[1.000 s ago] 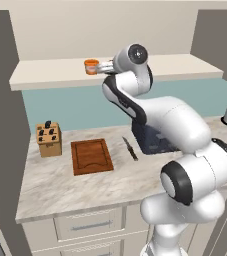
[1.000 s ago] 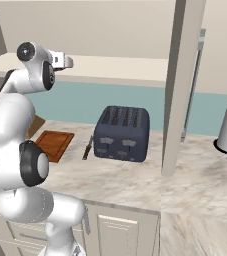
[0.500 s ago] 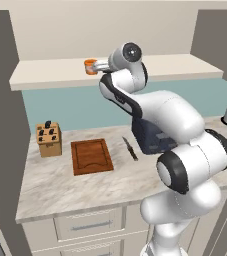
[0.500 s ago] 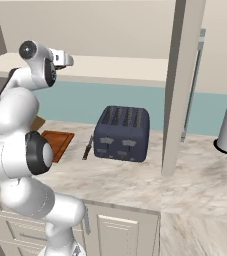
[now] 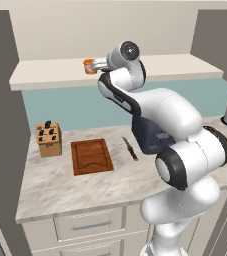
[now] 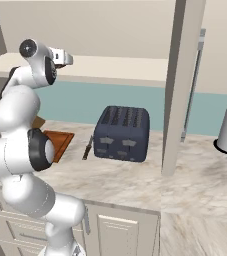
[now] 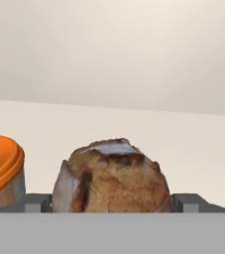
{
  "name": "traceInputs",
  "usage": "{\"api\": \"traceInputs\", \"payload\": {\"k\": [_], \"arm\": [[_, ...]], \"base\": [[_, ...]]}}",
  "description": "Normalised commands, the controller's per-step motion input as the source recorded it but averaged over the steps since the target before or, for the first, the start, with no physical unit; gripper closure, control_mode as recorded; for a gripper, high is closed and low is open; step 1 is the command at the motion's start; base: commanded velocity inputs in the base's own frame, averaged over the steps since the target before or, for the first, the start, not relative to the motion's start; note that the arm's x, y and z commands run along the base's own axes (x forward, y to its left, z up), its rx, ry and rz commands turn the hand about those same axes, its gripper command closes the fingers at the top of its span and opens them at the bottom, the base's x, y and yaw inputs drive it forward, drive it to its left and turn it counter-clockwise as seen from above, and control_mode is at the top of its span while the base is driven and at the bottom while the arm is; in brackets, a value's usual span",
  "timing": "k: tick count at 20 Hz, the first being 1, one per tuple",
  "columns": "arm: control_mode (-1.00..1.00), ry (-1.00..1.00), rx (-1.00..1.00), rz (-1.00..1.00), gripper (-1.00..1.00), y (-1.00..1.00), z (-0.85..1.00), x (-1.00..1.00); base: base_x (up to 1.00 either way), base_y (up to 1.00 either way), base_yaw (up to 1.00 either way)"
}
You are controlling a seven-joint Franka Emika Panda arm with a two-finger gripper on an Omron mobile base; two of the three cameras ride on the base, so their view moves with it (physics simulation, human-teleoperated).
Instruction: Pick the bread, place it on the cutting board, pick the jam, place it on the counter, and close the cabinet.
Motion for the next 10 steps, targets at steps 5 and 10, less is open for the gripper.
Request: {"api": "traceInputs", "payload": {"k": [5, 10], "arm": [[-1.0, 0.0, 0.0, 0.0, 1.0, 0.0, 0.0, 0.0], [-1.0, 0.0, 0.0, 0.0, 1.0, -0.04, 0.0, -0.12]], "base": [[0.0, 0.0, 0.0], [0.0, 0.0, 0.0]]}}
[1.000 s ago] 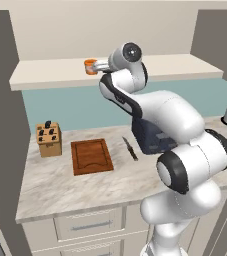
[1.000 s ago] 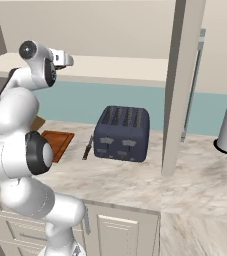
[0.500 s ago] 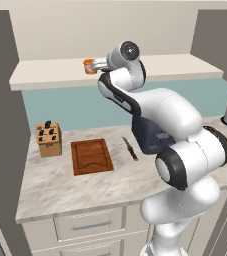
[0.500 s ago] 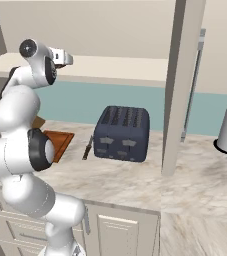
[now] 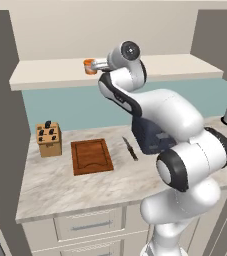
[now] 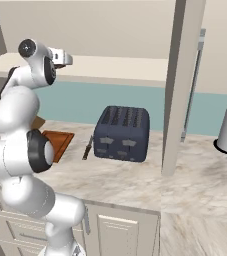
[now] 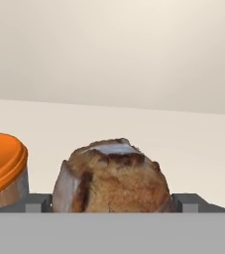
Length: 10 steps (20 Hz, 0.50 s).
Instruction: Pick the bread, place it on the cutting board, pick the jam, place it on the counter, and close the cabinet.
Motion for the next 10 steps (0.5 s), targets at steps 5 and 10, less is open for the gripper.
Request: {"api": "traceInputs", "payload": {"k": [5, 10], "arm": [[-1.0, -0.01, 0.0, 0.0, 1.0, -0.06, 0.0, -0.34], [-1.0, -0.01, 0.0, 0.0, 1.0, -0.06, 0.0, -0.41]], "base": [[0.0, 0.0, 0.0], [0.0, 0.0, 0.0]]}}
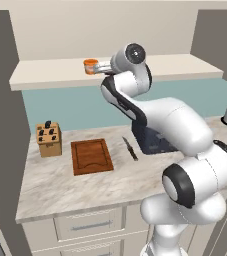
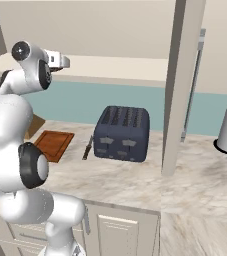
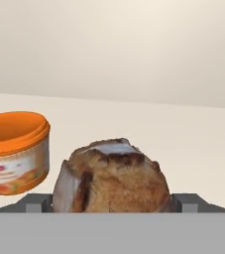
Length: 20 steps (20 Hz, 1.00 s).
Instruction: Pick the bread, place it on the cutting board, pick the jam, place it on the counter, and close the cabinet.
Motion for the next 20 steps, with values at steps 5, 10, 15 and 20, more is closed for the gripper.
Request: {"api": "traceInputs", "payload": {"k": [5, 10, 15, 20], "arm": [[-1.0, -0.02, 0.0, 0.0, 1.0, -0.04, 0.05, -0.39], [-1.0, -0.01, 0.0, 0.0, 1.0, 0.0, 0.04, -0.39], [-1.0, 0.0, 0.0, 0.0, 1.0, 0.0, 0.05, -0.39], [-1.0, 0.0, 0.0, 0.0, 1.0, 0.0, 0.03, -0.45]], "base": [[0.0, 0.0, 0.0], [0.0, 0.0, 0.0], [0.0, 0.0, 0.0], [0.0, 0.0, 0.0]]}}
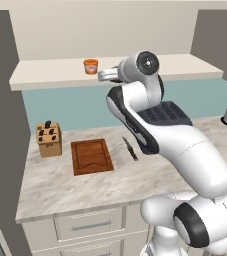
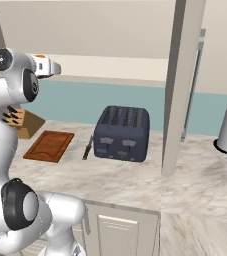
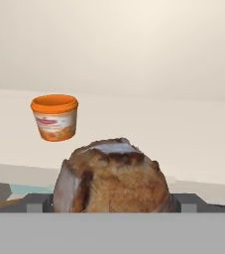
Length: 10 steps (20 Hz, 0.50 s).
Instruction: Pick the bread, place it on the cutting board, pick the jam, place it on the counter, and close the cabinet.
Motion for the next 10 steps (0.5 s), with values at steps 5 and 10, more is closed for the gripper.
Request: {"api": "traceInputs", "payload": {"k": [5, 10], "arm": [[-1.0, 0.02, 0.0, 0.0, 1.0, 0.0, 0.0, -0.41], [-1.0, 0.11, 0.0, 0.0, 1.0, 0.0, 0.0, -0.35]], "base": [[0.0, 0.0, 0.0], [0.0, 0.0, 0.0]]}}
